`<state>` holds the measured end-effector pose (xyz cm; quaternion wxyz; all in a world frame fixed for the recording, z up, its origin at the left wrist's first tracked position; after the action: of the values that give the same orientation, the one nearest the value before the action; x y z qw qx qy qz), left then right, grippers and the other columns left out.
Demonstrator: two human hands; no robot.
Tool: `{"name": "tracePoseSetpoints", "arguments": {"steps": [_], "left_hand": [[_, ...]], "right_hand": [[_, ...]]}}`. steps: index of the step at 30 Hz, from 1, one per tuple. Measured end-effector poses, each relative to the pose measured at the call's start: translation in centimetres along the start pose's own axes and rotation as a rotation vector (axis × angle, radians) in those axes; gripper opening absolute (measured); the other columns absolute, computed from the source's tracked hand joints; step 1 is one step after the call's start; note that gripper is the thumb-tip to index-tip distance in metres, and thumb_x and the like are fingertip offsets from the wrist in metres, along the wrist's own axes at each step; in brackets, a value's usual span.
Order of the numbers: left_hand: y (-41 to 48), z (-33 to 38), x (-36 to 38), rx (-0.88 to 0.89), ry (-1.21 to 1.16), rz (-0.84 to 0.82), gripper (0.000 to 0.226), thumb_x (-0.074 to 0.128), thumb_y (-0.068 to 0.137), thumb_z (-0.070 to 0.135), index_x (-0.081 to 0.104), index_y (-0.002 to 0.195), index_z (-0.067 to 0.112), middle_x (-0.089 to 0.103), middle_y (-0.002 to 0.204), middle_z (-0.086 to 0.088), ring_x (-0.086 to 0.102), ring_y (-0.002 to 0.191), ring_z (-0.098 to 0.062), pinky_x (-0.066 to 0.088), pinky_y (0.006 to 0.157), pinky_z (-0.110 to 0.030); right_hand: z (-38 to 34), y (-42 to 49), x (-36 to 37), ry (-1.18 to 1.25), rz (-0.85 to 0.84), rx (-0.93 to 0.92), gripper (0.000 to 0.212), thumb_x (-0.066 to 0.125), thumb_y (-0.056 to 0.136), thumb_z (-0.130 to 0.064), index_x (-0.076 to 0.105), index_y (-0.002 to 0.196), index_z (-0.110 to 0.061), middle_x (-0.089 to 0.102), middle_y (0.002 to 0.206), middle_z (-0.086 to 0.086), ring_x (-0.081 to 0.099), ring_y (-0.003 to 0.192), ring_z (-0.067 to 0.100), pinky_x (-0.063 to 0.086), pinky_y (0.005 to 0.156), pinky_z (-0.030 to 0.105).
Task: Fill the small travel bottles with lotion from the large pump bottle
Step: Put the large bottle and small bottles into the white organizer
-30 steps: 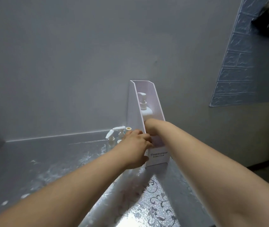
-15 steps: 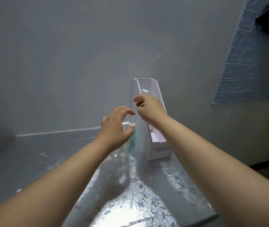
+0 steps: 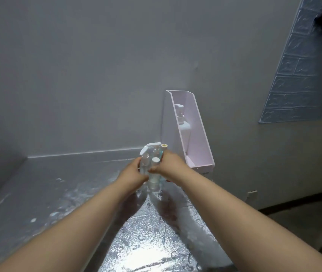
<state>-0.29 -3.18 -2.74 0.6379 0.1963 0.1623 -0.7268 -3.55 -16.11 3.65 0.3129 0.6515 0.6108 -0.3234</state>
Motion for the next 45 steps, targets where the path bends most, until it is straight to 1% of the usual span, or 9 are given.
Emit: {"name": "tracePoseSetpoints", "arguments": {"steps": [7, 11, 13, 19, 25, 31, 35, 40, 45], "left_hand": [[1.0, -0.7, 0.4, 0.012, -0.021, 0.032, 0.035, 0.057, 0.056, 0.025, 0.056, 0.090, 0.033, 0.071, 0.099, -0.006, 0.067, 0.094, -0.030, 0.053, 0.086, -0.047], [0.2, 0.2, 0.3, 0.018, -0.004, 0.033, 0.046, 0.079, 0.068, 0.022, 0.055, 0.106, 0.031, 0.069, 0.103, -0.004, 0.066, 0.096, -0.026, 0.053, 0.089, -0.044], [0.0, 0.3, 0.3, 0.007, 0.000, 0.039, 0.050, 0.081, 0.074, 0.017, 0.054, 0.115, 0.026, 0.068, 0.104, -0.004, 0.064, 0.094, -0.026, 0.054, 0.083, -0.040], [0.3, 0.6, 1.1, -0.008, -0.062, 0.055, 0.048, 0.080, 0.075, 0.013, 0.058, 0.118, 0.017, 0.067, 0.108, -0.001, 0.063, 0.095, -0.021, 0.049, 0.076, -0.031], [0.8, 1.2, 1.7, -0.003, -0.202, 0.070, 0.042, 0.080, 0.076, 0.010, 0.058, 0.111, 0.019, 0.063, 0.092, 0.005, 0.058, 0.080, -0.011, 0.038, 0.061, -0.020], [1.4, 0.6, 1.8, 0.040, -0.258, 0.038, 0.037, 0.080, 0.075, 0.014, 0.059, 0.105, 0.024, 0.066, 0.094, 0.007, 0.062, 0.088, -0.015, 0.044, 0.069, -0.022], [1.6, 0.2, 1.7, 0.064, -0.274, 0.020, 0.040, 0.081, 0.074, 0.015, 0.063, 0.109, 0.022, 0.071, 0.101, 0.002, 0.065, 0.095, -0.020, 0.049, 0.082, -0.032], [1.5, -0.1, 1.7, 0.092, -0.280, 0.038, 0.035, 0.079, 0.076, 0.019, 0.063, 0.106, 0.023, 0.071, 0.104, 0.002, 0.065, 0.098, -0.019, 0.050, 0.086, -0.036], [1.5, -1.0, 0.4, 0.098, -0.303, 0.113, 0.038, 0.083, 0.072, 0.015, 0.066, 0.105, 0.018, 0.074, 0.097, -0.001, 0.069, 0.094, -0.024, 0.052, 0.090, -0.043]], "right_hand": [[0.3, 1.2, 0.6, -0.046, 0.123, -0.048, 0.042, 0.072, 0.073, -0.031, 0.063, 0.112, -0.018, 0.070, 0.105, 0.004, 0.066, 0.100, 0.024, 0.054, 0.081, 0.029], [-0.2, 0.2, -2.4, -0.067, 0.113, -0.048, 0.022, 0.074, 0.076, -0.031, 0.063, 0.080, -0.013, 0.068, 0.086, 0.011, 0.069, 0.088, 0.028, 0.048, 0.065, 0.026], [-1.0, -0.9, -5.5, -0.049, 0.170, -0.043, 0.032, 0.074, 0.076, -0.033, 0.049, 0.064, -0.017, 0.063, 0.079, 0.011, 0.068, 0.085, 0.029, 0.043, 0.057, 0.026], [-1.1, -0.5, -14.6, -0.043, 0.484, 0.014, 0.024, 0.069, 0.079, -0.024, 0.053, 0.066, -0.012, 0.065, 0.078, 0.013, 0.064, 0.075, 0.027, 0.043, 0.057, 0.024], [2.0, 5.0, -10.4, -0.264, 0.316, 0.116, 0.008, 0.061, 0.083, -0.009, 0.064, 0.089, -0.012, 0.070, 0.102, 0.013, 0.068, 0.096, 0.029, 0.050, 0.075, 0.024], [3.1, 6.6, -8.2, -0.174, 0.249, 0.173, 0.030, 0.044, 0.094, -0.007, 0.061, 0.117, 0.000, 0.062, 0.120, 0.018, 0.059, 0.112, 0.033, 0.039, 0.074, 0.025], [2.5, 5.5, -8.8, -0.192, 0.239, 0.218, 0.027, 0.048, 0.089, -0.005, 0.060, 0.113, -0.002, 0.063, 0.111, 0.008, 0.059, 0.111, 0.031, 0.048, 0.086, 0.028], [-1.4, 4.4, -10.3, -0.247, 0.587, -0.160, 0.039, 0.045, 0.082, 0.003, 0.063, 0.114, -0.011, 0.057, 0.121, 0.011, 0.056, 0.111, 0.033, 0.047, 0.090, 0.032], [-3.8, 5.2, -3.7, -0.831, -0.048, -0.216, 0.043, 0.049, 0.089, -0.004, 0.055, 0.131, -0.013, 0.057, 0.132, 0.008, 0.056, 0.121, 0.029, 0.048, 0.101, 0.032]]}}
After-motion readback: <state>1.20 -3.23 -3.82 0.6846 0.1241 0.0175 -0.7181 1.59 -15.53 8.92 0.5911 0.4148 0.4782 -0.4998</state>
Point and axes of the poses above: each hand's wrist, its own y-axis towards the middle knuckle, its own x-axis out of the palm, z = x × y, the point moved 4 cm from there along y, towards the middle knuckle
